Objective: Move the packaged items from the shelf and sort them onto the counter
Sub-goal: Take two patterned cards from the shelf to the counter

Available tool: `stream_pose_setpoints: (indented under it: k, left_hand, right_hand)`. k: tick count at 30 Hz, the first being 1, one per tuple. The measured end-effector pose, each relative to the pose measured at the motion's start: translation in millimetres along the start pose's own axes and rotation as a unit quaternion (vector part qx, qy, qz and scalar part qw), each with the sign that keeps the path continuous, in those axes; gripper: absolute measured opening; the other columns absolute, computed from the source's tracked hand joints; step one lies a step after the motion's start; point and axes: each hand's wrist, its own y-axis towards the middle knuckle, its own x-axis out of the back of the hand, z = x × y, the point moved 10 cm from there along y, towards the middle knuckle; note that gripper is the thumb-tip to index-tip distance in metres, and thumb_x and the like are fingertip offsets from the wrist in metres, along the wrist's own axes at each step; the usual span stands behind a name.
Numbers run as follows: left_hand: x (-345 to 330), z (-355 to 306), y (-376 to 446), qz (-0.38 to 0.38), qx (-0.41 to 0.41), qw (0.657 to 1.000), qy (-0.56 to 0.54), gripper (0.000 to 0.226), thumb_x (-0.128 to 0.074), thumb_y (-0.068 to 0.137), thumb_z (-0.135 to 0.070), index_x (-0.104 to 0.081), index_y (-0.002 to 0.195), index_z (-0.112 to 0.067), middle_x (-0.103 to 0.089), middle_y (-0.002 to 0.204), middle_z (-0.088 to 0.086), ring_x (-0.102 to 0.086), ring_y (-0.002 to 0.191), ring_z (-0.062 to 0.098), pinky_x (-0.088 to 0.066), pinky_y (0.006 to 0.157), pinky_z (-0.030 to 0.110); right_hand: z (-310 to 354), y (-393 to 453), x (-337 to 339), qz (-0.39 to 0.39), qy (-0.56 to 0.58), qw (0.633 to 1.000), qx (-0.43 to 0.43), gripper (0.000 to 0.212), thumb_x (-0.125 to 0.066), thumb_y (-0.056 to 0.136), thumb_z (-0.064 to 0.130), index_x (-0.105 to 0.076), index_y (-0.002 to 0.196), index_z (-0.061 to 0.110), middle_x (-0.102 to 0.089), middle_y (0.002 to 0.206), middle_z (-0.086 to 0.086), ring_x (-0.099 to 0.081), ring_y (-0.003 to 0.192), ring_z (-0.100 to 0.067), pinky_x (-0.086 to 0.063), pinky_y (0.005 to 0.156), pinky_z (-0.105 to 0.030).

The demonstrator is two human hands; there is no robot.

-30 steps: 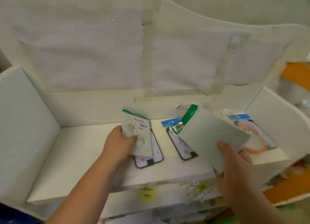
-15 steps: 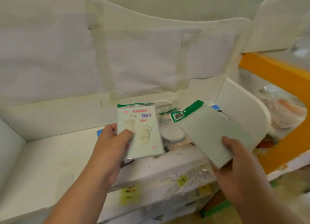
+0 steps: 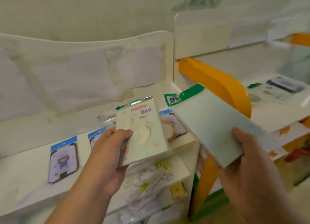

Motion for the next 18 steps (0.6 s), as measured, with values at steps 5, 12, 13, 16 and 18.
stream_pose_setpoints:
  k: [5,12,13,16,18]
  left_hand:
    - [-87.8,23.7,-32.6,0.017,-0.011,1.000,-0.003,0.013,-0.054,0.092,-0.008,-0.057,0.087,-0.020,-0.073,0.062,-0.001,-0.067,0.047,0.010,-0.049,0.042,0.025]
    - [-192.8,62.2,-42.5,0.063,0.008,0.998,0.027,0.024,-0.056,0.092,-0.006,-0.066,0.075,-0.020,-0.076,0.076,0.004,-0.073,0.061,0.016,-0.053,0.059,0.035]
    - [-207.8,67.7,-43.7,0.070,0.010,0.997,0.036,0.021,-0.056,0.092,-0.007,-0.065,0.078,-0.020,-0.076,0.076,0.003,-0.072,0.061,0.015,-0.052,0.056,0.033]
    - [-251.5,91.0,-42.8,0.101,0.028,0.993,0.058,0.012,-0.057,0.092,-0.008,-0.064,0.099,-0.015,-0.078,0.087,0.007,-0.075,0.072,0.020,-0.053,0.049,0.030]
    - [-280.5,109.3,-40.1,0.122,0.046,0.988,0.081,0.015,-0.058,0.091,-0.010,-0.064,0.104,-0.017,-0.078,0.092,0.008,-0.075,0.078,0.025,-0.054,0.054,0.031]
  right_hand:
    - [76.6,11.4,30.2,0.057,0.056,0.997,0.007,0.026,-0.056,0.094,0.018,-0.055,0.119,0.025,-0.077,0.107,-0.006,-0.074,0.095,-0.022,-0.060,0.075,-0.033]
    - [165.7,39.4,97.5,-0.007,0.063,0.996,0.066,0.020,-0.056,0.096,0.019,-0.054,0.115,0.023,-0.078,0.097,-0.003,-0.075,0.091,-0.020,-0.061,0.074,-0.032]
    - [176.0,44.4,107.3,-0.019,0.059,0.995,0.076,0.018,-0.055,0.097,0.019,-0.055,0.113,0.024,-0.078,0.098,-0.003,-0.075,0.092,-0.020,-0.061,0.077,-0.034]
    - [201.6,60.1,135.2,-0.059,0.059,0.992,0.091,0.014,-0.055,0.097,0.020,-0.056,0.111,0.023,-0.078,0.098,-0.004,-0.075,0.093,-0.022,-0.060,0.082,-0.036]
    - [216.0,72.0,154.2,-0.091,0.067,0.989,0.100,0.015,-0.058,0.095,0.020,-0.056,0.110,0.023,-0.078,0.096,-0.005,-0.075,0.091,-0.023,-0.058,0.084,-0.037]
